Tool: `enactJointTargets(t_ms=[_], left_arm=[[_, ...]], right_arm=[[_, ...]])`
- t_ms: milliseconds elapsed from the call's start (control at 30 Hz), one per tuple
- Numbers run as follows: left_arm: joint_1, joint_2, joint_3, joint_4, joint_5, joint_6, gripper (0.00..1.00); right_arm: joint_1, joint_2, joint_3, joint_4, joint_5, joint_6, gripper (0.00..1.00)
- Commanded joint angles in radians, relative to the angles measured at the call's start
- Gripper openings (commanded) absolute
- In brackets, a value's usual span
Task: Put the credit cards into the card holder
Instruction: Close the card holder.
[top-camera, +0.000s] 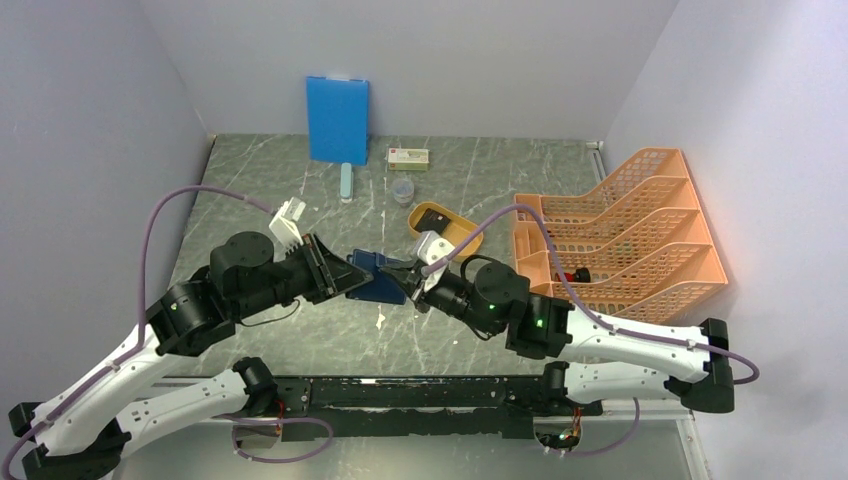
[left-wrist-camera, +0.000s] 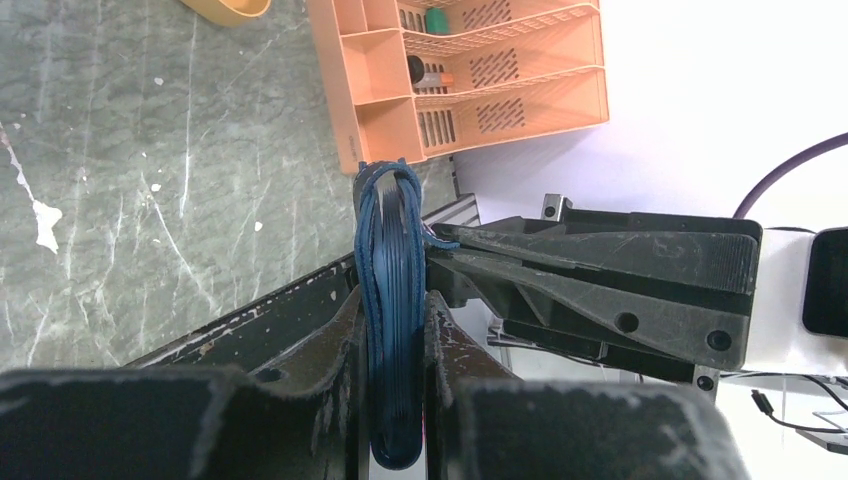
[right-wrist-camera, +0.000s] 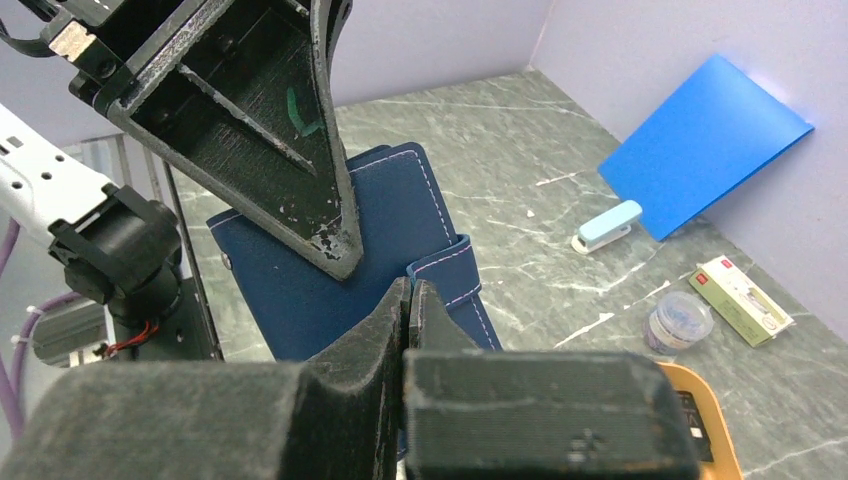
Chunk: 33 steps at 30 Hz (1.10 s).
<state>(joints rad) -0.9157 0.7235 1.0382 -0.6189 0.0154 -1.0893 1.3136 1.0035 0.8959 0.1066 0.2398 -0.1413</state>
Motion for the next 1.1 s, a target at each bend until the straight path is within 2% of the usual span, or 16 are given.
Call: enactJointTargets(t_ms=[0,433,1067], left_arm=[[-0.001,-0.029,0.024,0.297,0.006,-0.057,0.05],[-0.001,-0.065,-0.012,0.426,0.009,-0.107,0.05],[-0.002,-0.075,0.001,0.537,0.042,-0.103,0.05]], right_arm=[[0.059,0.047,-0.020,-0.102,-0.060,-0.001,0.00],[0.102,0.086,-0.035,-0.067,-0.039,-0.007,0.00],[0.168,0.173,-0.011,-0.083,-0.055,-0.014,0.00]])
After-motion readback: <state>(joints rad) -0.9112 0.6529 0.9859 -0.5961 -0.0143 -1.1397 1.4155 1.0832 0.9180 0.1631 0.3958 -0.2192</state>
